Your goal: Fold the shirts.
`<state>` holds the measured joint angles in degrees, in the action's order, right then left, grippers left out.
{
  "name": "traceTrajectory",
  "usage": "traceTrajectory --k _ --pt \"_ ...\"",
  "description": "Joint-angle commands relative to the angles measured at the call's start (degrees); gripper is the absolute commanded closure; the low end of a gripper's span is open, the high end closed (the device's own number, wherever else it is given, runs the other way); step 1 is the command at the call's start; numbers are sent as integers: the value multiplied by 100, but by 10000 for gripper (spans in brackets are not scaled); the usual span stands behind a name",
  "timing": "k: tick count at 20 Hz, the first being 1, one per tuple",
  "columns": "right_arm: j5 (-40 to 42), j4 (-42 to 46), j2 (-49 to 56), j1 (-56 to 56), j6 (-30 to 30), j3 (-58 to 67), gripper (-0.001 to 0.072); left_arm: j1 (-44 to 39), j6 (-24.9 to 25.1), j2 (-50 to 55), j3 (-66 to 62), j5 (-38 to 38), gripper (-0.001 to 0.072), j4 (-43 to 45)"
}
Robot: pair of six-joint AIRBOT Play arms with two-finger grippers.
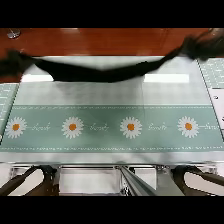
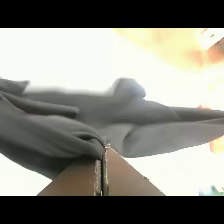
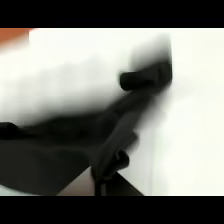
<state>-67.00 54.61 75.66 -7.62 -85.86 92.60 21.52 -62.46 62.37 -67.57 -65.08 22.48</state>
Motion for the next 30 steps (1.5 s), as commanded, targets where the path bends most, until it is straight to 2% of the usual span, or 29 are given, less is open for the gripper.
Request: traceTrajectory --k 1,2,4,7,10,14,16,18,21,25,27,30 --pt "-337 807 -874 4 -162 1709 686 74 -20 -389 -1956 33 688 -286" --pt "-339 1108 -1204 4 -210 1908 686 118 -70 -507 -2411 33 688 -149" --pt "-612 1351 -2004 4 -286 2002 685 258 -1290 -789 -3257 -37 688 702" --pt "-1032 1751 -3038 4 -284 2002 685 544 -1399 -1349 -4085 -525 688 1659" --pt "-1106 2245 -3866 4 -341 2002 685 564 -1569 -2085 -4218 -603 688 2481" --pt "-1589 2603 -4317 4 -413 2002 685 -83 -1939 -2747 -4197 -1023 688 3899" --pt "-2124 2745 -4280 4 -415 1974 685 -573 -2087 -2815 -4092 -1220 688 4520" --pt "-2295 2929 -4225 4 -428 1694 685 -898 -2087 -2802 -3696 -1318 688 4900" --pt "-2168 2861 -4081 4 -551 855 685 -1067 -2081 -2660 -2592 -1248 688 4789" --pt "-1331 2164 -3418 4 -415 -693 685 -1228 -1996 -1886 -1322 -476 688 4382" --pt "-710 1810 -2809 7 -258 -1261 685 -1482 -1921 -1106 -1169 -103 688 4352" --pt "103 1585 -1513 4 -195 -1403 685 -1779 -1980 122 -1252 511 688 4350"
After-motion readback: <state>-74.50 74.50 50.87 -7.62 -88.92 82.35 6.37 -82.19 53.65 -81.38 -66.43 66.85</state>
